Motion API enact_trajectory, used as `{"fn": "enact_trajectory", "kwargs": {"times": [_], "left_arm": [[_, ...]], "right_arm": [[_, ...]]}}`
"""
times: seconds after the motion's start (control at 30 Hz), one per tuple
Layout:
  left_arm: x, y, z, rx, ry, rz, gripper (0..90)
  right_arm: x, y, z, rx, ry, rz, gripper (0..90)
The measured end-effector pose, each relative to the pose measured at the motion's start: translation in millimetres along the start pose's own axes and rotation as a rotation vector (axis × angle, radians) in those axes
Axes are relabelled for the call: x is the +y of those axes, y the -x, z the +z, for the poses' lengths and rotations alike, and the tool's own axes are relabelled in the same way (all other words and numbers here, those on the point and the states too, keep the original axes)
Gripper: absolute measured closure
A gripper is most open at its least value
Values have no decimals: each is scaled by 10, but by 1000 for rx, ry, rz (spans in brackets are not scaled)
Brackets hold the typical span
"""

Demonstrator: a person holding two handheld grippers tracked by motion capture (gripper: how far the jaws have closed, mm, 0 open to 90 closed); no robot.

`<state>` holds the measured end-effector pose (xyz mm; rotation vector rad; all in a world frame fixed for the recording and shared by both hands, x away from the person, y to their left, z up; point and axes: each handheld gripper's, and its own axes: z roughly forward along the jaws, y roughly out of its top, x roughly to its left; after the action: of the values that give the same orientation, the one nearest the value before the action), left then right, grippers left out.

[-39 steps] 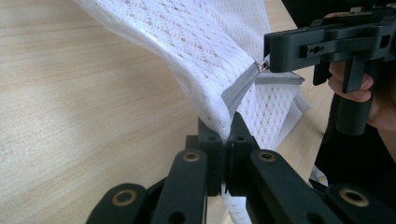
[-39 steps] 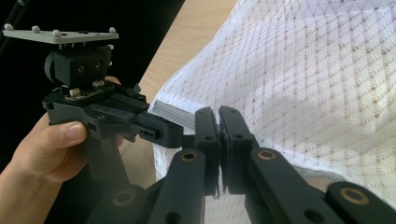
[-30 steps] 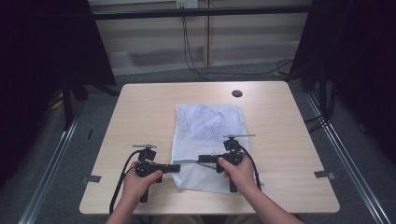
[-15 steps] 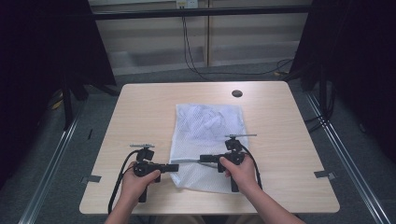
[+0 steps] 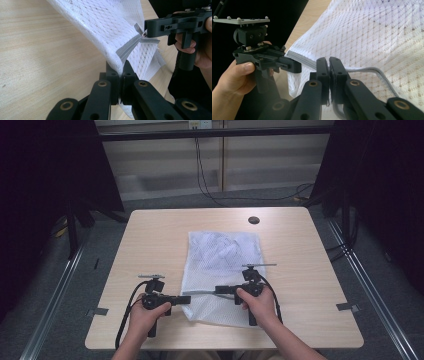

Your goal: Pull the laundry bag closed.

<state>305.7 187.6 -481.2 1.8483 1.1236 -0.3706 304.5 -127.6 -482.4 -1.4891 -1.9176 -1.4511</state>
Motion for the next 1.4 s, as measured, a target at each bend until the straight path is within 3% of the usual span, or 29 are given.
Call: {"fn": "enact_trajectory", "kwargs": {"times": [1.4], "left_arm": [[20,1,5,-16,-3,-4,878]], "right_arm": [[-21,56,-78,8,2,30,877]]}}
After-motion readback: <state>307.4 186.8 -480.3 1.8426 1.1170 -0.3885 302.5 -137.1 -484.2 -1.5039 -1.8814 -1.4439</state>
